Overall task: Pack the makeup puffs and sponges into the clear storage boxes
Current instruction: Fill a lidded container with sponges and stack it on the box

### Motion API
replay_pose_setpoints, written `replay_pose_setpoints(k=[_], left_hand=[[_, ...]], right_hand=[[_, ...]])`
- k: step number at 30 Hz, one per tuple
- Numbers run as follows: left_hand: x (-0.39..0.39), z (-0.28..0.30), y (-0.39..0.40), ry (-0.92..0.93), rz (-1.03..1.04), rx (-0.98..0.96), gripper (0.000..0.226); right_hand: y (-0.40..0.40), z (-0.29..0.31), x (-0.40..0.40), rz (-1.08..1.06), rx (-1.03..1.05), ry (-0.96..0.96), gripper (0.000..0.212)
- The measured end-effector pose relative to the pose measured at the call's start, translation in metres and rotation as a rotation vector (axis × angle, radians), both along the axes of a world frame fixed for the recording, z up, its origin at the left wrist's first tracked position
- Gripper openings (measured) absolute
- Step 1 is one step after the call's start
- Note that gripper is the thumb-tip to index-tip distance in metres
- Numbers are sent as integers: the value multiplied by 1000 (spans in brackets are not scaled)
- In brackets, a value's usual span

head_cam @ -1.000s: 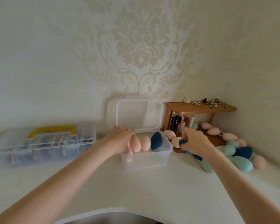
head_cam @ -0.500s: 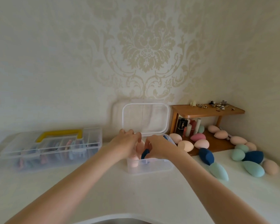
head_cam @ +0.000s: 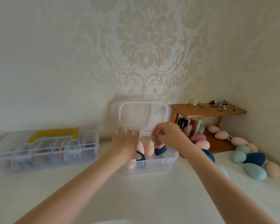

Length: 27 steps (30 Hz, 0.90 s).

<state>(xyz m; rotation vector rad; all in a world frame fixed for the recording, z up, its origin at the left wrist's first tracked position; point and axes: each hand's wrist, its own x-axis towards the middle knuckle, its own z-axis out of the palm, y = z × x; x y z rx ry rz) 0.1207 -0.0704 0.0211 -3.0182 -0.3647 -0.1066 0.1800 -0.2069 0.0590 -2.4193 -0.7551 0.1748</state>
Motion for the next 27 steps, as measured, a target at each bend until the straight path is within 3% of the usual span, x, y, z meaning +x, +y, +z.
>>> replay_pose_setpoints(k=[3,6,8,11,14,18,22,27], left_hand=[[2,1,2,1,4,-38,54],[1,1,0,5,8,-58,52],[0,2,-1,13,10,-64,50],[-1,2,-1,18,3,-69,49],[-2,1,0,7,1,-59,51],[-1,2,-2,24,16,-39,54],[-2,1,-4,32,25,-34,55],[-3,1,-2,16,8,-44,54]], right_hand=[[-32,5,30,-216,-242,-274,22],[-51,-16,41,-210,-546,-252,29],[-57,-35,42,-208,-607,-259,32],[-60,-35,41,-221,-536,-363,35],[-58,-13,29,-78,-277,-379,40],[-40,15,8,175,-136,-148,49],[-19,6,4,220,-244,-33,45],[-3,-12,-1,263,-370,-144,29]])
